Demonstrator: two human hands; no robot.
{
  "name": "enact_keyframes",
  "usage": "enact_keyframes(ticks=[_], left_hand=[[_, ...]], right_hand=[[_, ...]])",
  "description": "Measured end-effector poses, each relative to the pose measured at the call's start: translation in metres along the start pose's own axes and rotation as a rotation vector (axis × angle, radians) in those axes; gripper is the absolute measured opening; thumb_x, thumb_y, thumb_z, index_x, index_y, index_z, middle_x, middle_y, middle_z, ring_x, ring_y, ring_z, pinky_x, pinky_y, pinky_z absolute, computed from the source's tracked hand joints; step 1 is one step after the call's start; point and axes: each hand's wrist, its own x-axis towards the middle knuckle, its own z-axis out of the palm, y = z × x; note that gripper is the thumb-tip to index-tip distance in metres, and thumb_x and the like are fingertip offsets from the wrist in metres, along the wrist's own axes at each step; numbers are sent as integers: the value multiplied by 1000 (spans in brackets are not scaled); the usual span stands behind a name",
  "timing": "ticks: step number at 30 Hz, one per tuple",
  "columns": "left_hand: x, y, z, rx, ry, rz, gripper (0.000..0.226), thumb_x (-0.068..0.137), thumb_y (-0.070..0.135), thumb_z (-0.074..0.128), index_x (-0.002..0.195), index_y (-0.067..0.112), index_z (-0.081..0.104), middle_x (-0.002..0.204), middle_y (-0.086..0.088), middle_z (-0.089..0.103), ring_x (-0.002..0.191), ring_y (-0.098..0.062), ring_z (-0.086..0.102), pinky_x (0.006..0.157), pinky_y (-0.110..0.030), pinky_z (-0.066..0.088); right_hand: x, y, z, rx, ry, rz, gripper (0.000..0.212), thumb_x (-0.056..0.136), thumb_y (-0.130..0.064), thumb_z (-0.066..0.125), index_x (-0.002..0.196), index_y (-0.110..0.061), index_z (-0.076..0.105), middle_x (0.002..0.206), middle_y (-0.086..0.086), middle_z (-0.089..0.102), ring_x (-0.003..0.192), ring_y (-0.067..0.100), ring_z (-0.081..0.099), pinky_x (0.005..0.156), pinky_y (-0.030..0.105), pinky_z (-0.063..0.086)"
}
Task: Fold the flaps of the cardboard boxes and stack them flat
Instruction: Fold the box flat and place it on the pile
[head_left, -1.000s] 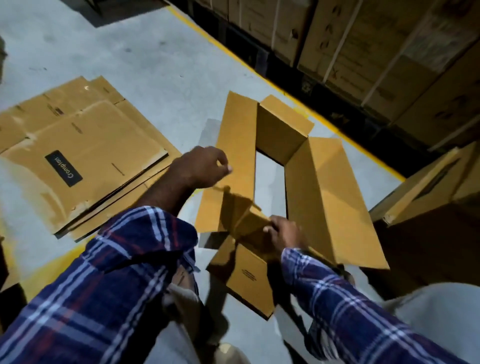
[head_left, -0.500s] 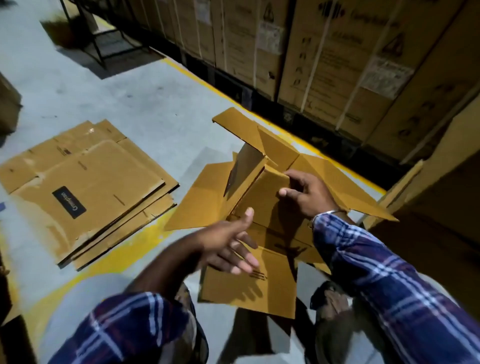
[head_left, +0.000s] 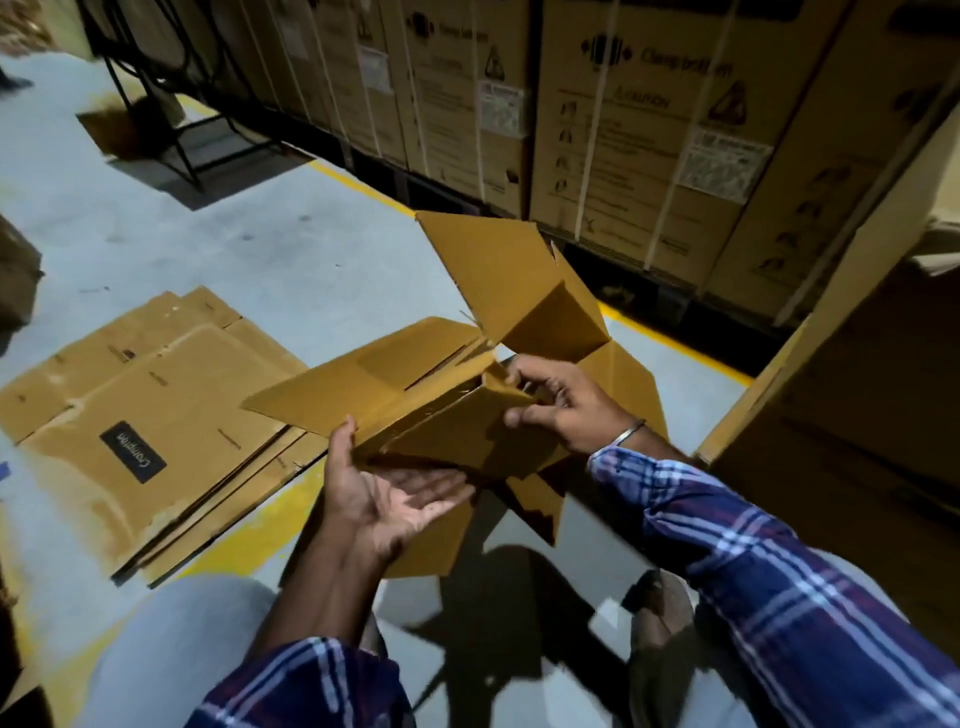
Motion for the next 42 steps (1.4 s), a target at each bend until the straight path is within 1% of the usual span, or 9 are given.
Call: enact_keyframes(ticks=[10,18,22,27,32,35,37,39,42], left_hand=[[17,24,16,149,140,229,50,90,39,51,119,2,66,121,-26,71,115,-40,68,114,-50,38],[22,14,32,-56,-25,323,26,94,24,42,100,8,62,104,-16,72,99,-34,68,89,-41,56],[27,5,47,-69,-92,356,22,95,18,42,107,9,58,103,-14,67,85,-29,67,71,-36,63],[29,-4,57,-90,-204,372,26,91,12,45,117,12,49,118,-15,59,97,-31,65,77,-39,62],[35,-6,57,-89,-186,433,58,62,11,71,115,11,48,119,-20,56,115,-40,58,109,-66,42],[33,-3,61,-77,-212,493,36,63,5,69,96,9,55,114,-21,54,111,-39,59,109,-56,47],[30,-1,63,-59,-213,537,11,82,-1,57,81,10,53,105,-21,54,106,-37,58,98,-46,56],[25,-1,66,-32,-198,587,23,92,-6,46,76,9,52,94,-19,55,101,-36,59,84,-42,62],[16,-1,71,46,-142,642,12,93,-9,47,91,1,53,88,-16,57,82,-29,66,63,-36,61]], right_hand=[[-10,15,-15,-123,21,70,23,83,-17,82,98,-31,71,101,-28,66,107,1,57,92,22,44],[-50,-40,-23,-342,500,-243,13,98,-13,66,90,-8,75,86,-4,71,81,13,68,70,42,53],[-68,-88,31,-332,72,-358,20,101,-23,63,111,-12,76,103,-2,76,89,13,71,72,37,56],[-72,-88,61,-557,-411,279,74,94,-68,53,148,-21,36,142,4,54,118,22,58,94,41,53],[-63,-51,24,-277,104,597,81,67,-102,37,98,-28,51,85,-6,56,68,8,52,61,37,43],[-62,-42,1,34,372,710,95,43,-111,40,72,-22,55,70,0,55,61,23,59,62,39,51],[-58,-41,-13,401,560,767,117,32,-106,57,106,-16,66,108,8,70,96,35,69,87,59,57],[-58,-40,-23,709,744,709,123,44,-92,71,143,-22,48,151,14,47,129,41,53,94,73,48],[-55,-40,-28,948,829,572,85,61,-69,81,131,-33,48,157,13,38,132,43,51,87,76,49]])
